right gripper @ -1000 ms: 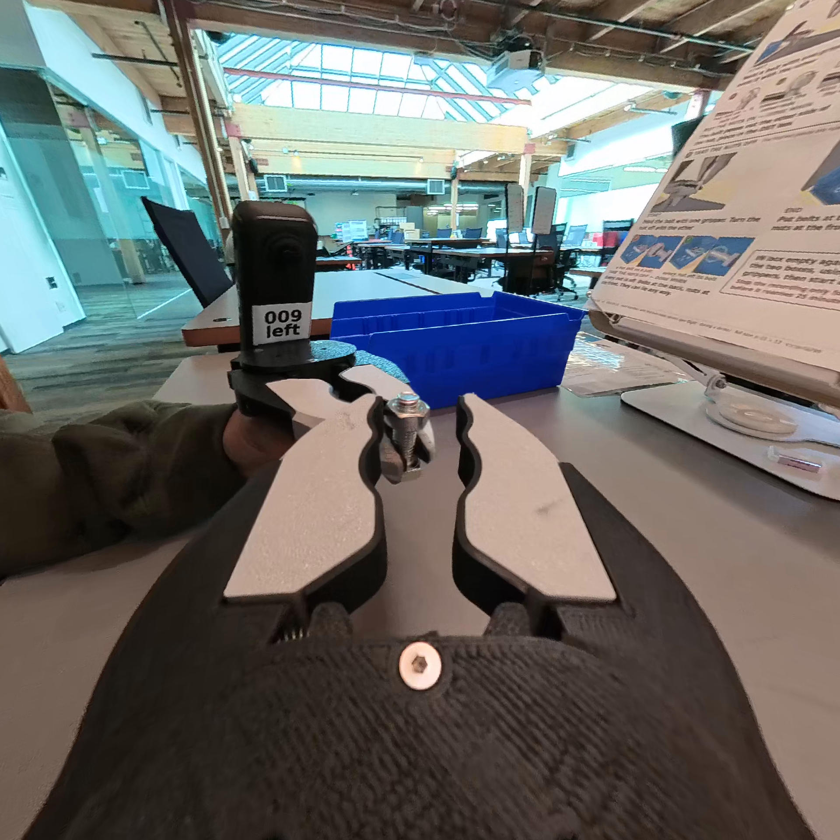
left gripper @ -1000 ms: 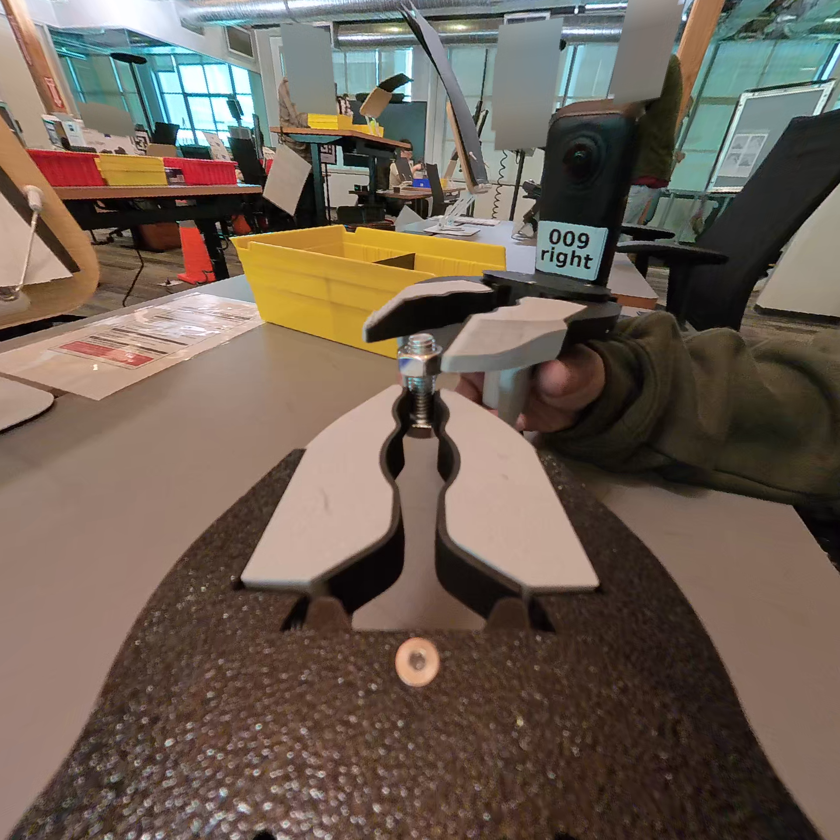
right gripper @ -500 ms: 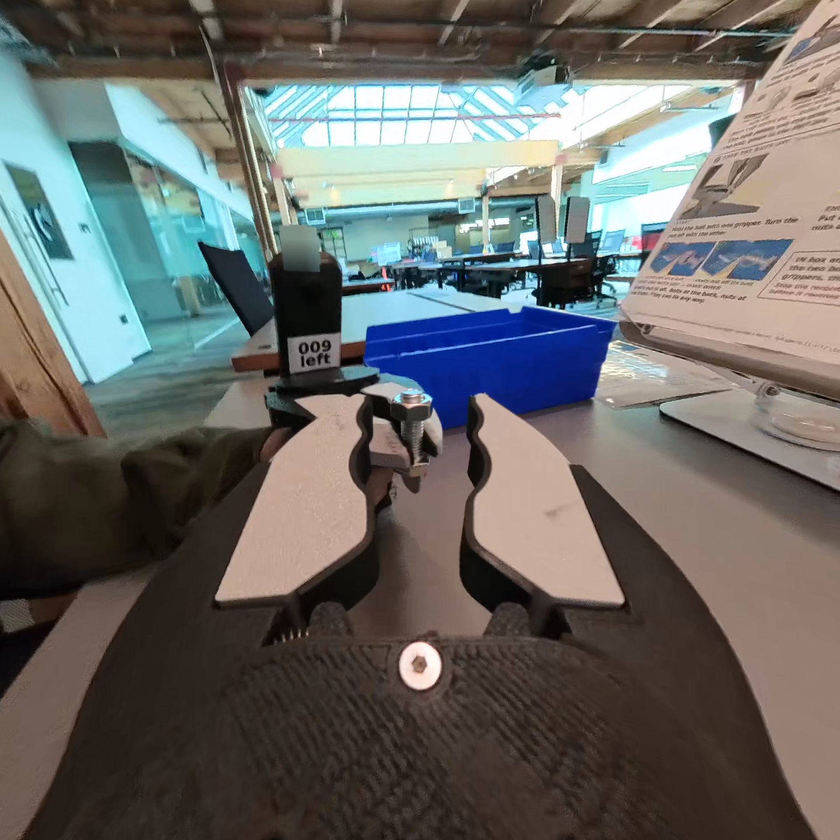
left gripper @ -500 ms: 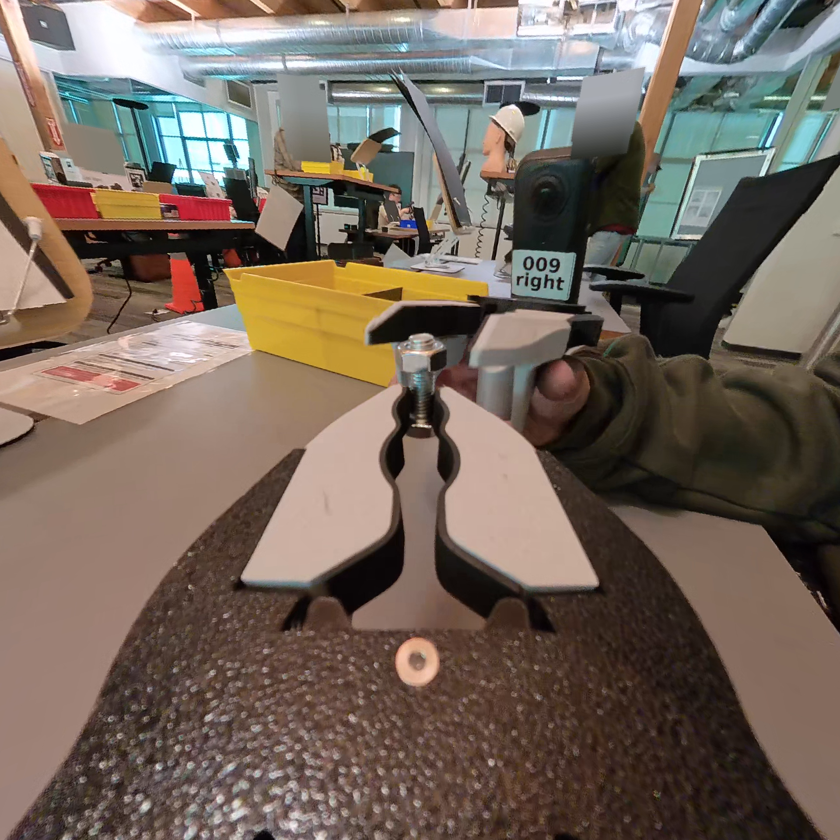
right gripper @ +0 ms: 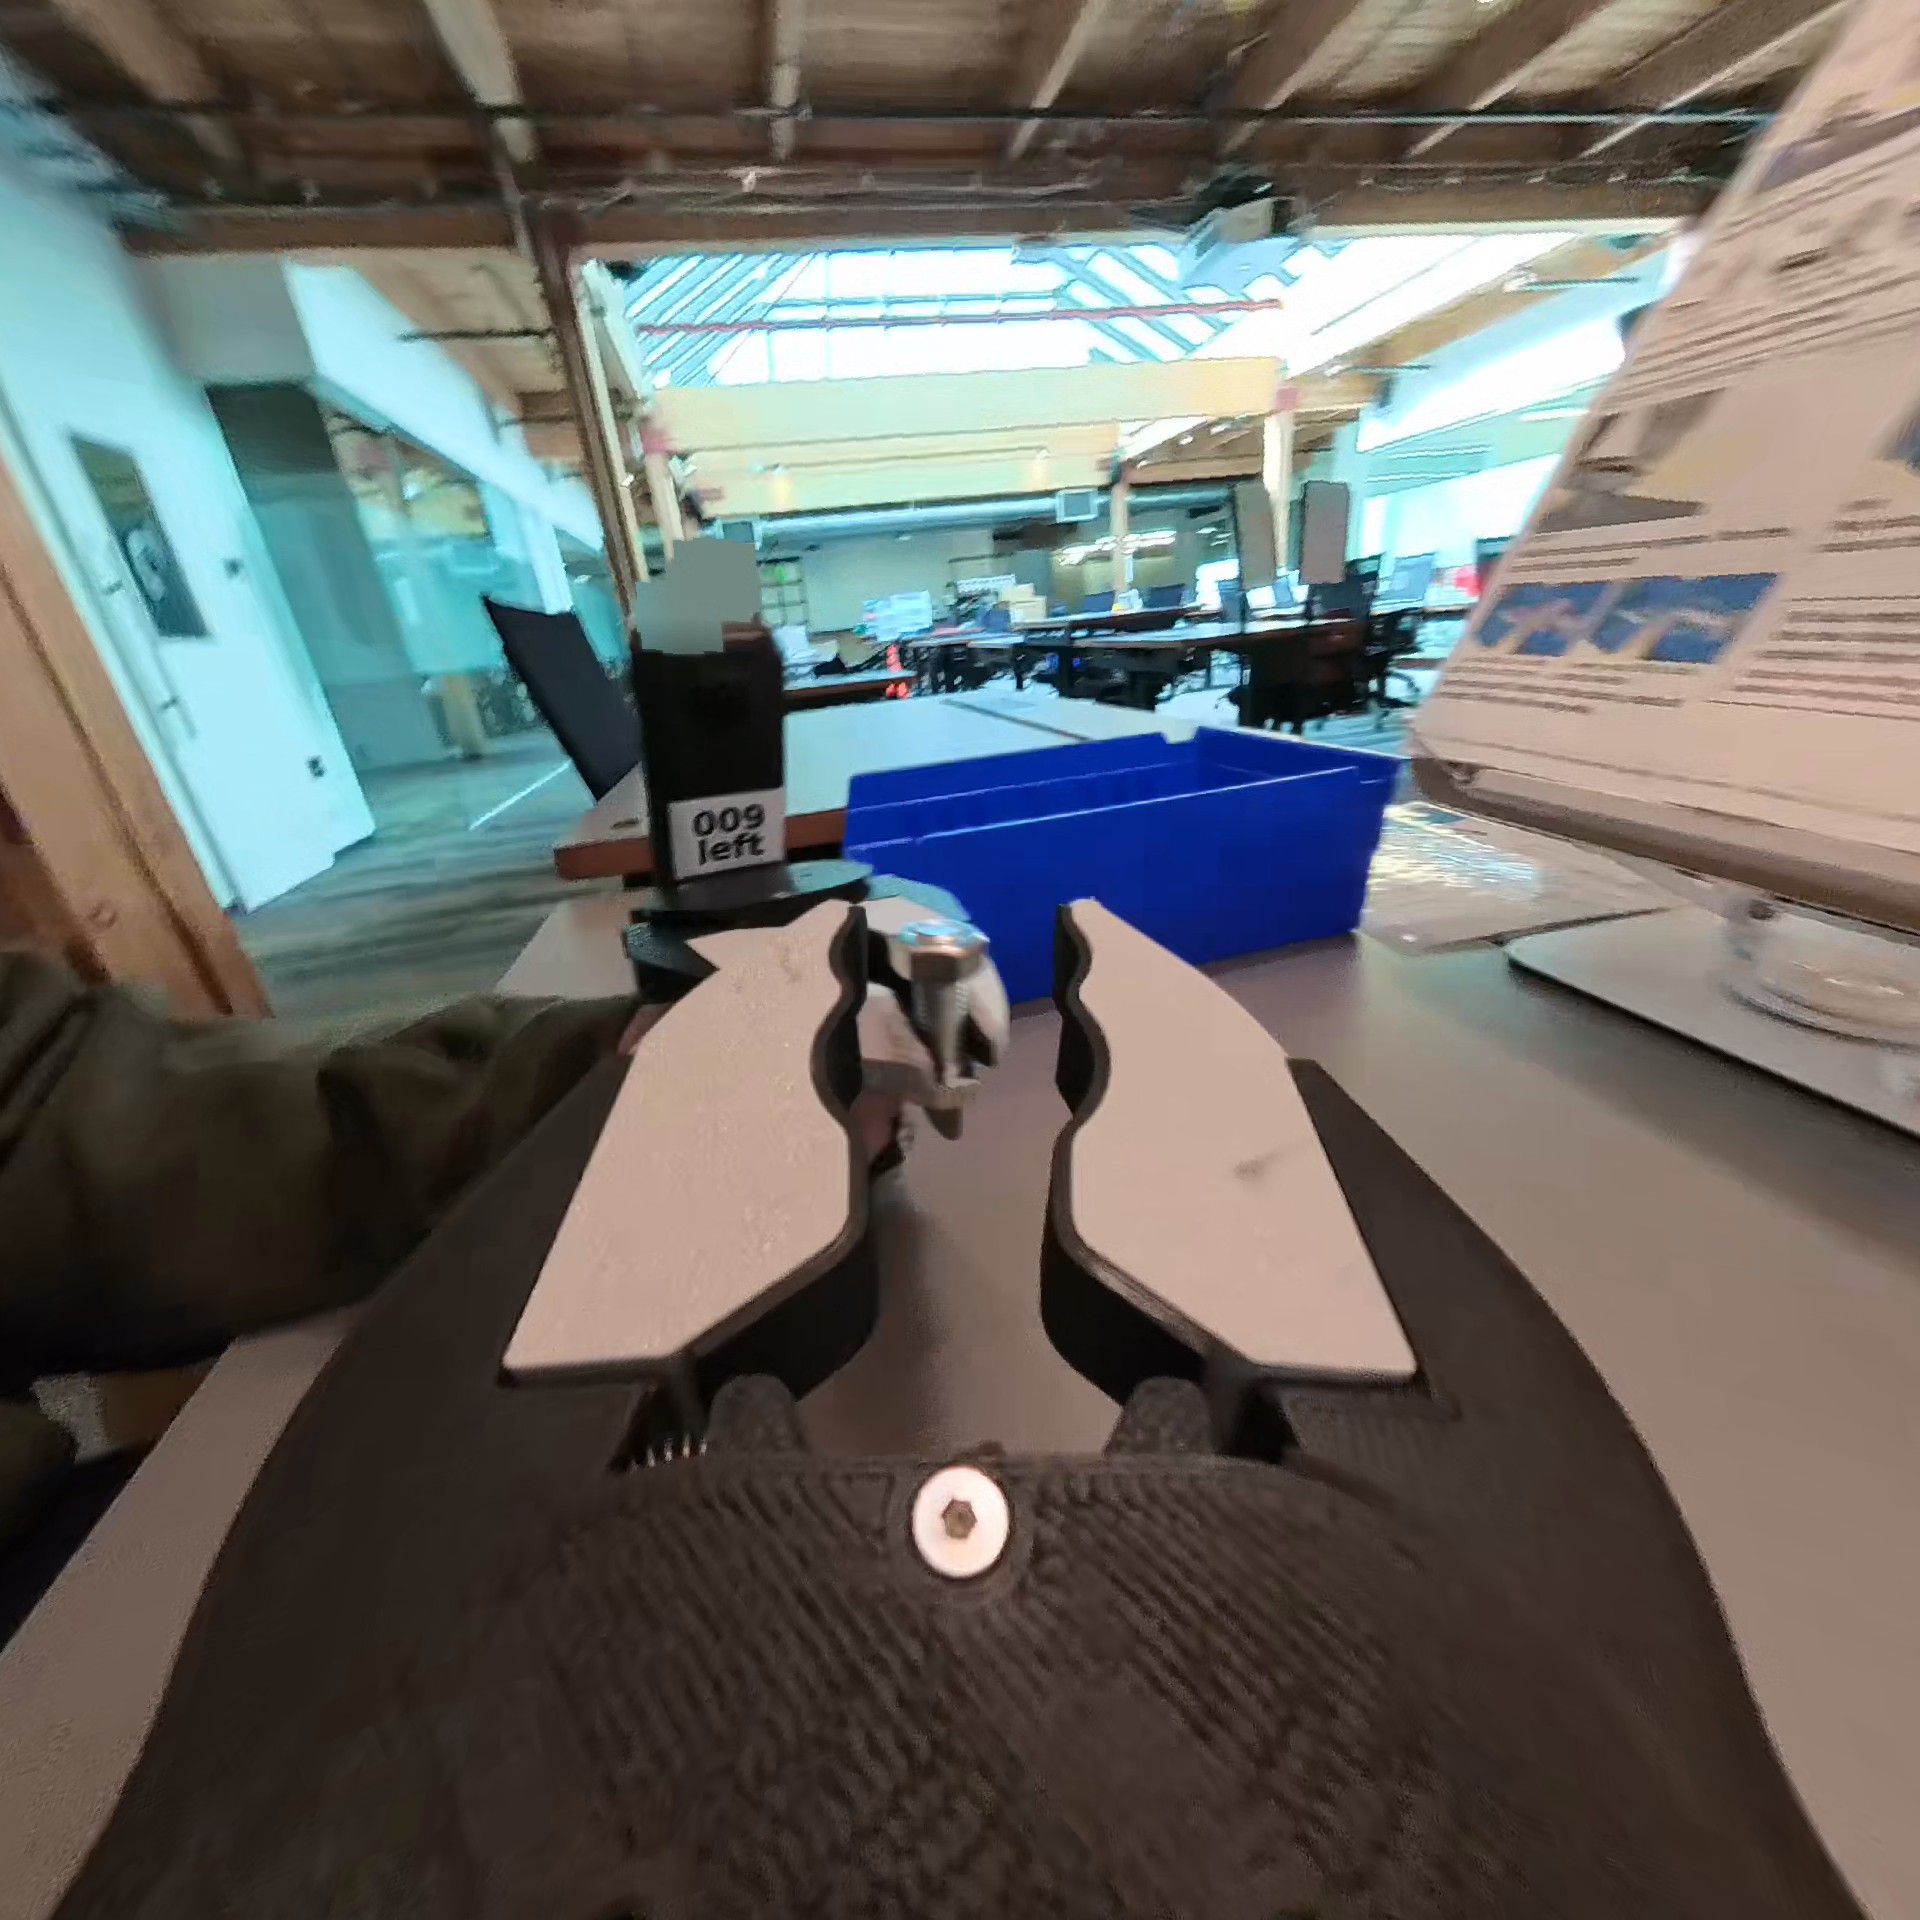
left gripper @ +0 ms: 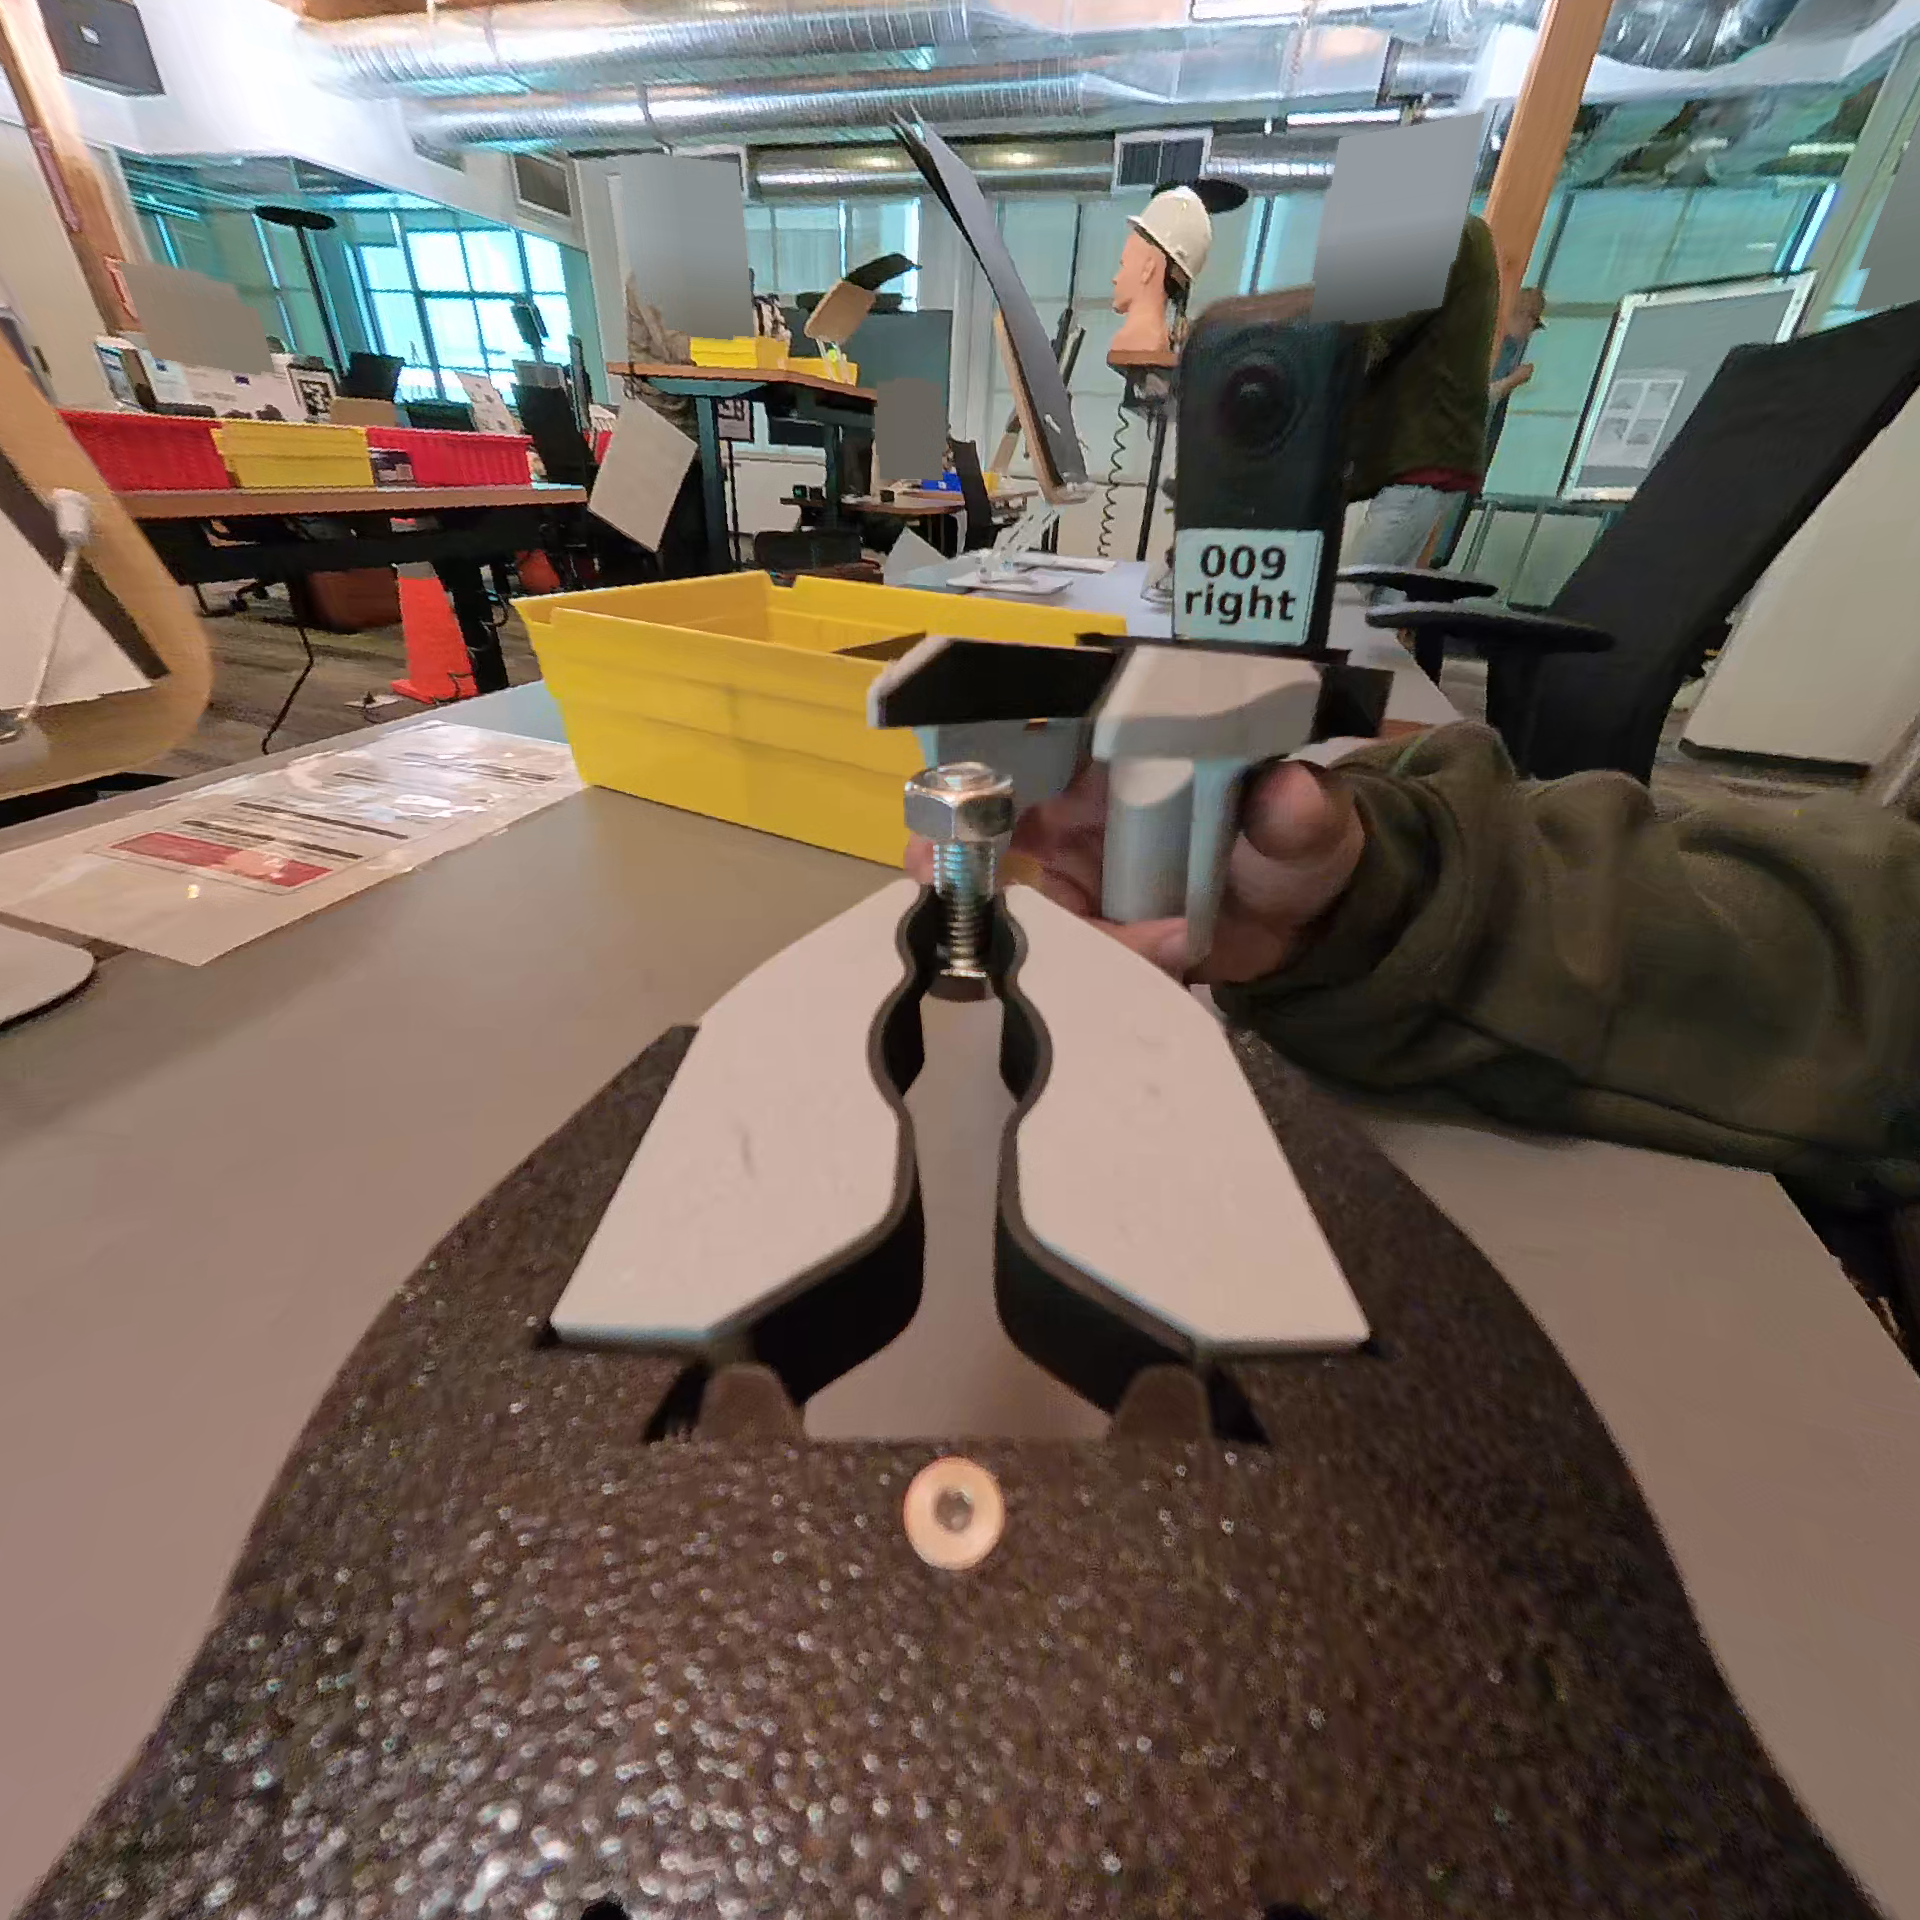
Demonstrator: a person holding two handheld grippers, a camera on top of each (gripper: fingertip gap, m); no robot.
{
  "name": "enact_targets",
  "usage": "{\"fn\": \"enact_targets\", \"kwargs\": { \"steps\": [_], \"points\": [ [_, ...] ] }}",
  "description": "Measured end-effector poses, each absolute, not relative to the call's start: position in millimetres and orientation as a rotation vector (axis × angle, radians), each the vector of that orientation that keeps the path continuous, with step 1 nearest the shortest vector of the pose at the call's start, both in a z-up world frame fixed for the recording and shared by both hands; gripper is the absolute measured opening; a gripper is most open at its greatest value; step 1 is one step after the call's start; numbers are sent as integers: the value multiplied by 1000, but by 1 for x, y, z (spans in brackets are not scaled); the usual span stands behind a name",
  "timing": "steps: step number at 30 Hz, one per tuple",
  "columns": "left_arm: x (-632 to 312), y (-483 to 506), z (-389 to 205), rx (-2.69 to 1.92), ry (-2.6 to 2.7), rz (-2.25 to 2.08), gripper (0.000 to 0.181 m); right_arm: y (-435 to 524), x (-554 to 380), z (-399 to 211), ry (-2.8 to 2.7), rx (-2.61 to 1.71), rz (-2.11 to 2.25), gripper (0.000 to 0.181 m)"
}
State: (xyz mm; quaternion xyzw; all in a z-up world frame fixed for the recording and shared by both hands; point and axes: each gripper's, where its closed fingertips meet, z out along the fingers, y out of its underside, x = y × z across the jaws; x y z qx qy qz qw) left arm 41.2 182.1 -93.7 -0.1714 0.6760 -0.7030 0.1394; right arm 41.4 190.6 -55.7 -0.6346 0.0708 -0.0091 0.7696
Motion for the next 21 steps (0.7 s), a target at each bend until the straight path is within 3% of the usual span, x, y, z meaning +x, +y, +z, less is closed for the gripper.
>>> {"fn": "enact_targets", "kwargs": {
  "steps": [5, 8, 9, 13, 21],
  "points": [
    [42, 182, -93, -511, 1941, -2021, 9, 204, 41, -67, 167, -1450, -73, 26],
    [45, 191, -92, -546, 1894, -2035, 9, 195, 55, -70, 238, -1453, -63, 38],
    [44, 193, -89, -539, 1867, -2057, 9, 188, 70, -73, 318, -1448, -109, 21],
    [46, 191, -92, -532, 1890, -2034, 9, 178, 78, -76, 344, -1434, -90, 35],
    [43, 182, -95, -495, 1933, -2003, 9, 199, 44, -68, 172, -1437, -66, 33]
  ]
}}
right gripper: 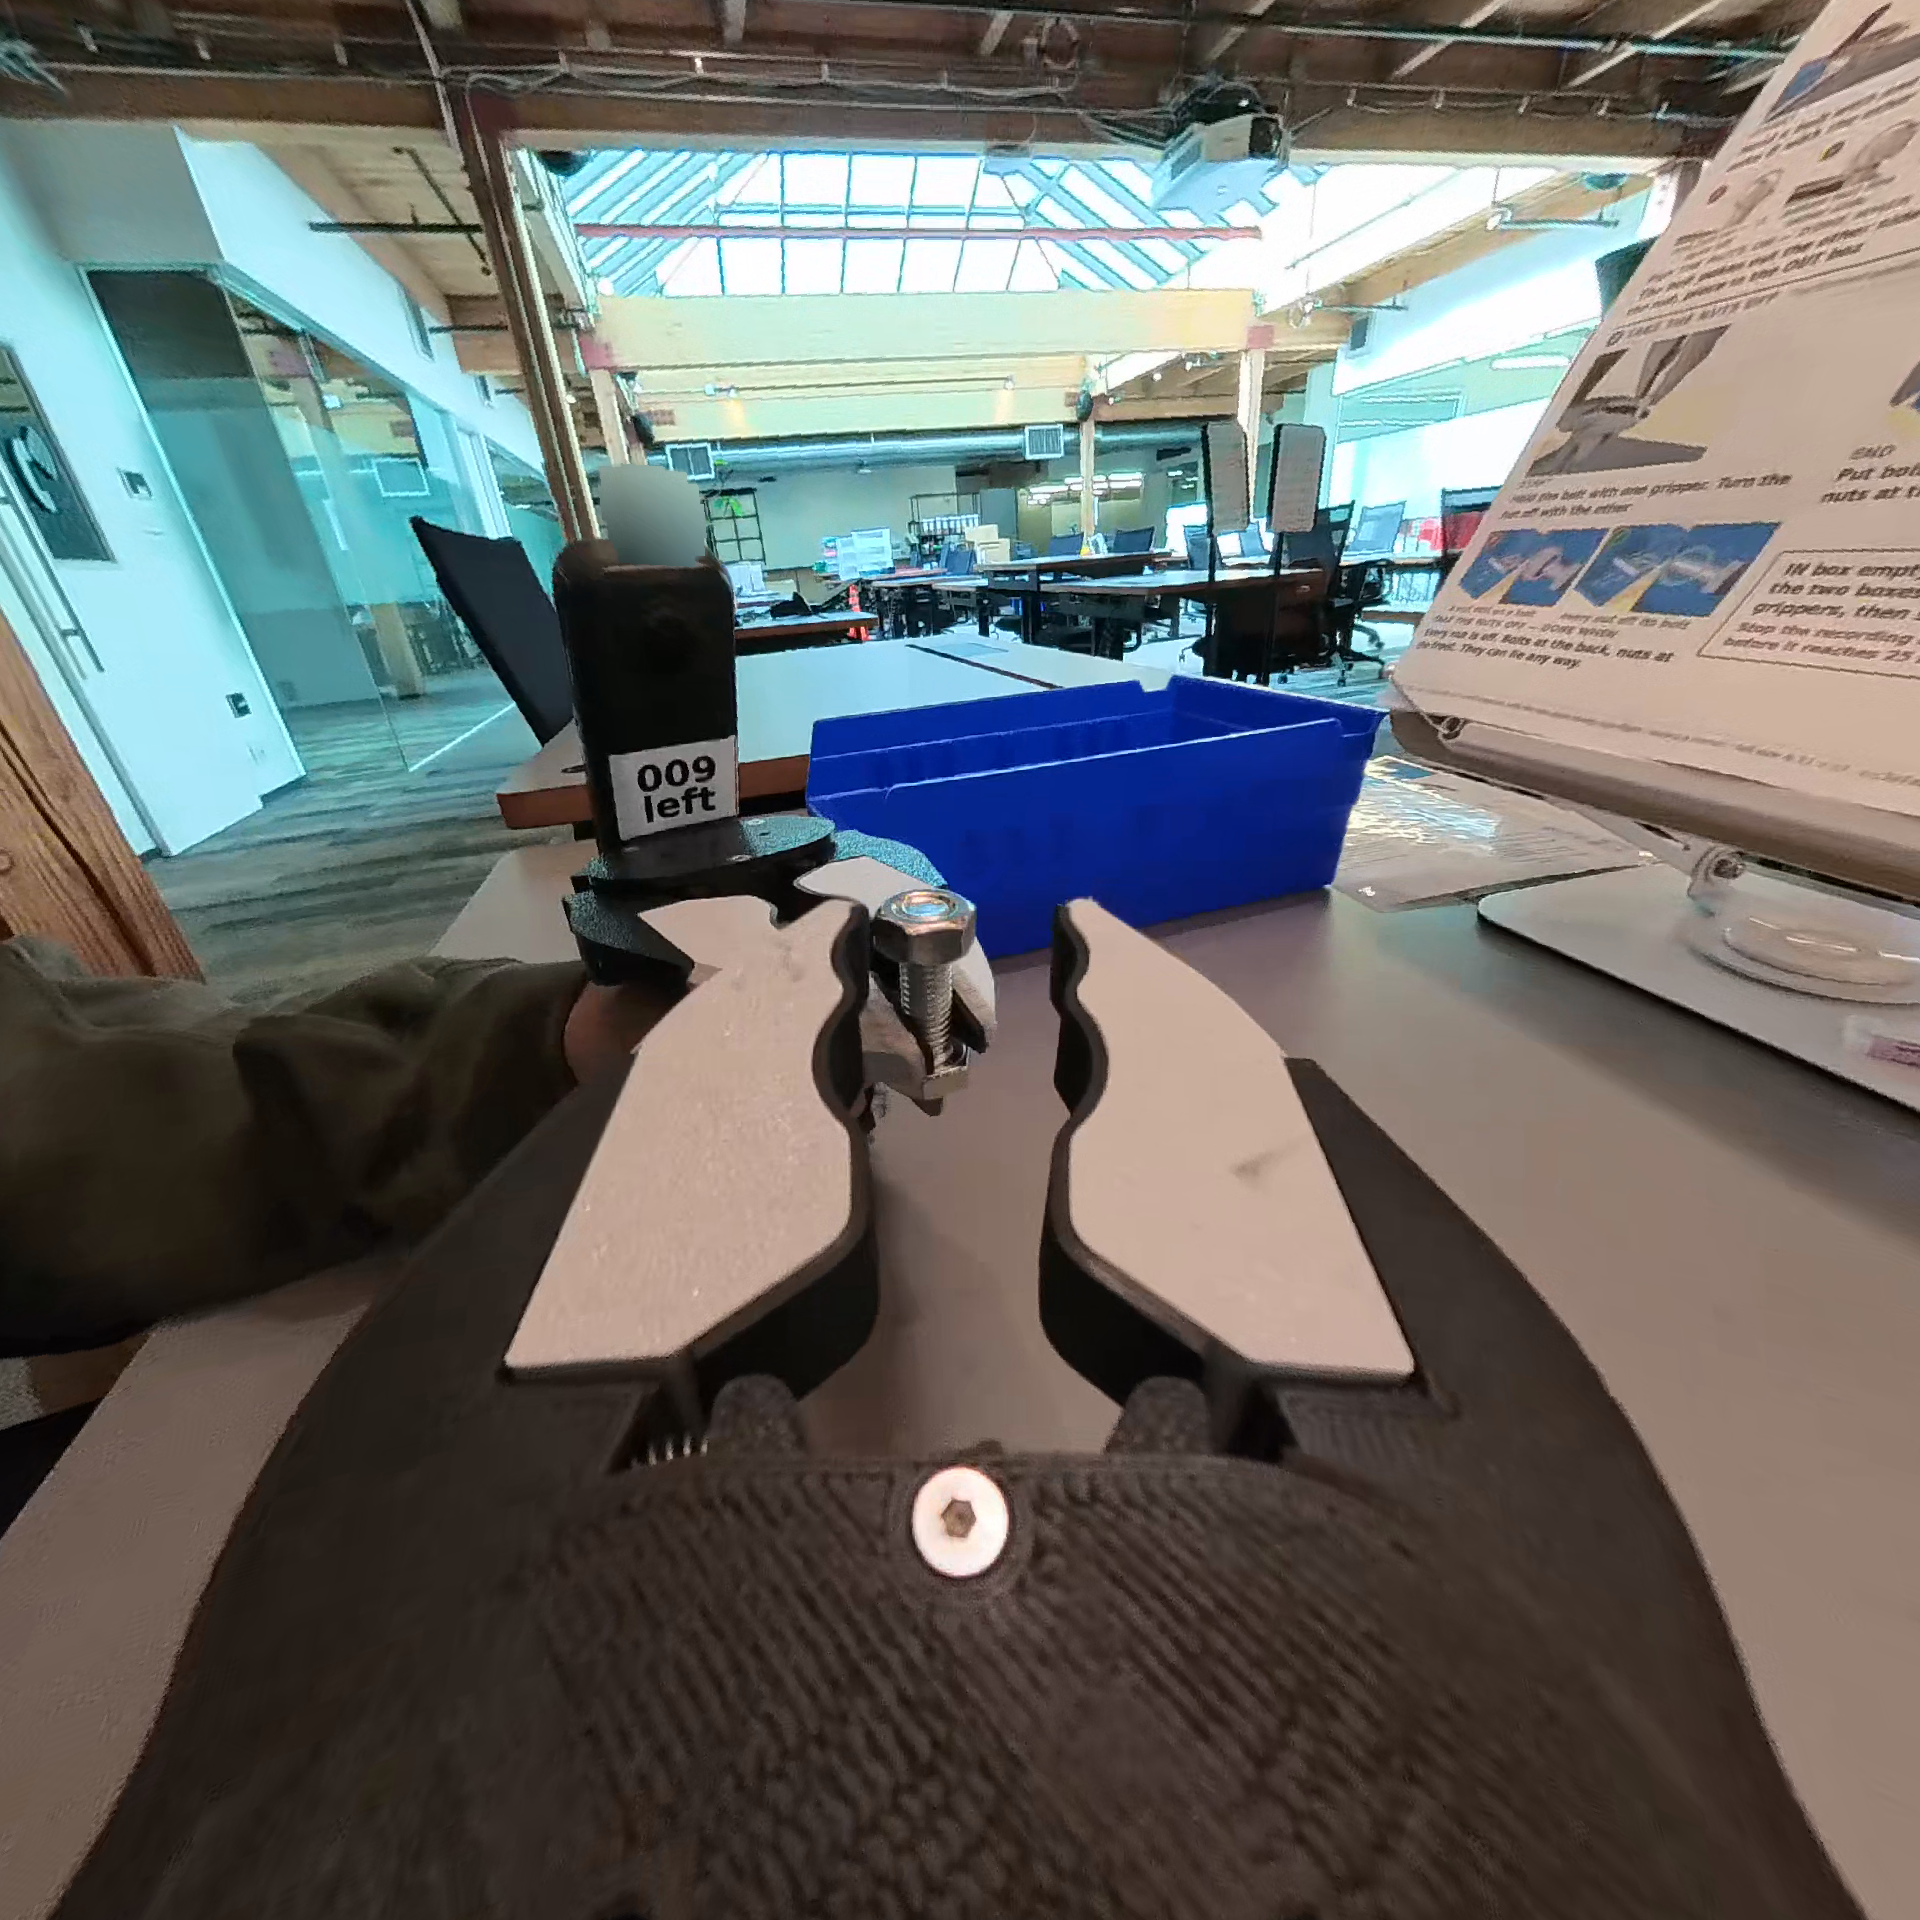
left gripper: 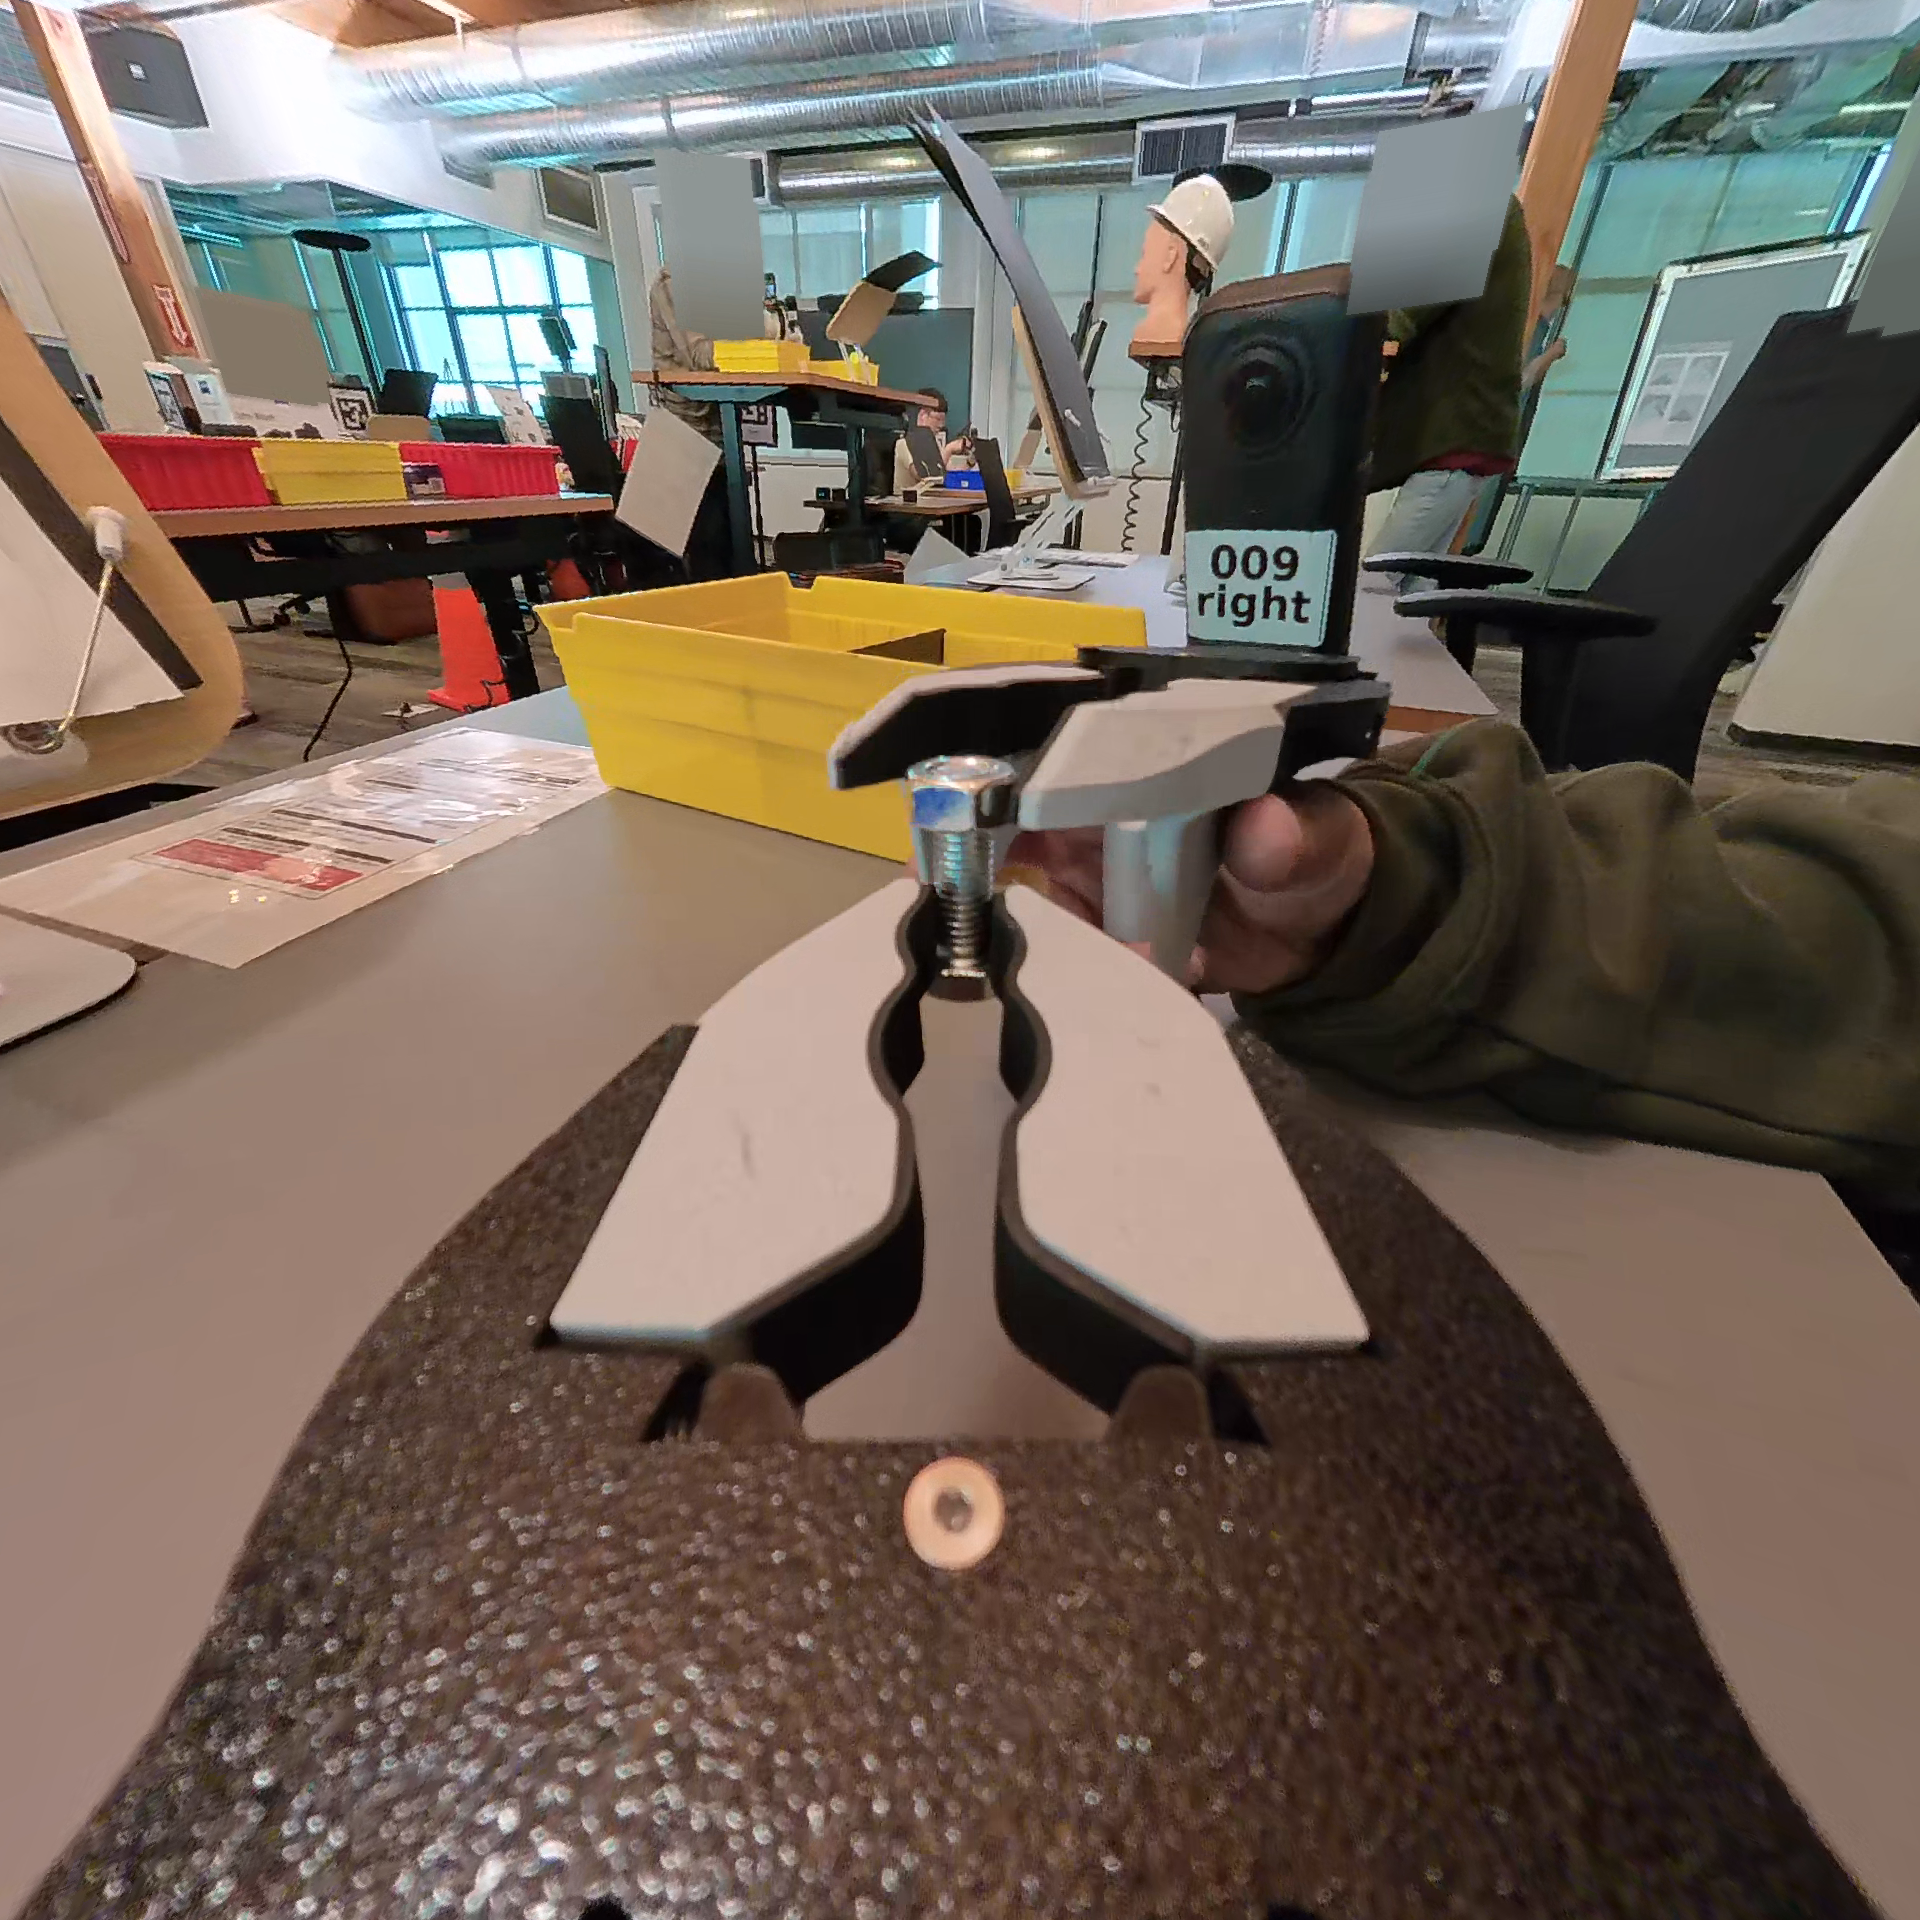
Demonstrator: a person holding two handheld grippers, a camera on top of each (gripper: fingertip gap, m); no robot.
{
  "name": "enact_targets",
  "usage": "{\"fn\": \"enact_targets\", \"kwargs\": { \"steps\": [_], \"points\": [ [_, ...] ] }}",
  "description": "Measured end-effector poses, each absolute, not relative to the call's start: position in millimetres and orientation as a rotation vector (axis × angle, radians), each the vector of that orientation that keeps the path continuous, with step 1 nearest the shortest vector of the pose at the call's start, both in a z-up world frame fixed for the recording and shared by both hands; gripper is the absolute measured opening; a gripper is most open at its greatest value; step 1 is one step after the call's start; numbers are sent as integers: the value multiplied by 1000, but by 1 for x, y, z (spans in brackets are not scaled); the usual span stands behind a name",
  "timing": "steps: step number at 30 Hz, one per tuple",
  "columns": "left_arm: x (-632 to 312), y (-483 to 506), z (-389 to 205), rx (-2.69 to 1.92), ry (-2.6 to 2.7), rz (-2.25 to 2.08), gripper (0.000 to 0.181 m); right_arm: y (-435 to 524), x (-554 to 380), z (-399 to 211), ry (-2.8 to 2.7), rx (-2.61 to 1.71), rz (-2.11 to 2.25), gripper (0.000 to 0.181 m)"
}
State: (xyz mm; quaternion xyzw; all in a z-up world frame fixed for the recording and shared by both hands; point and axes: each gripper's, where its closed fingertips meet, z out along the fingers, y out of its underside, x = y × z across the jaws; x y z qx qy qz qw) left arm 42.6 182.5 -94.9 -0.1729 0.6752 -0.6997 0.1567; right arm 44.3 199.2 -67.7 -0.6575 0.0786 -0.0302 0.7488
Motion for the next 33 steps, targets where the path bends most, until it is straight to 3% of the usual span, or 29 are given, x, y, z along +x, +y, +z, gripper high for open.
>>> {"fn": "enact_targets", "kwargs": {
  "steps": [4, 5, 9, 13, 22, 24, 29, 33],
  "points": [
    [45, 188, -91, -514, 1896, -2035, 9, 191, 59, -70, 233, -1456, -125, 32],
    [44, 189, -89, -508, 1882, -2050, 9, 182, 75, -71, 314, -1449, -185, 14],
    [44, 186, -93, -503, 1912, -2018, 9, 162, 91, -72, 407, -1398, -99, 36],
    [41, 181, -95, -483, 1937, -2003, 9, 184, 53, -56, 220, -1386, -18, 39],
    [43, 185, -93, -512, 1911, -2029, 9, 194, 50, -66, 215, -1444, -56, 36],
    [43, 187, -91, -505, 1900, -2041, 9, 185, 65, -67, 280, -1444, -109, 24],
    [41, 183, -94, -485, 1931, -2017, 9, 181, 59, -65, 244, -1447, -89, 37],
    [40, 182, -95, -475, 1938, -2014, 9, 194, 36, -59, 155, -1436, -71, 36]
  ]
}}
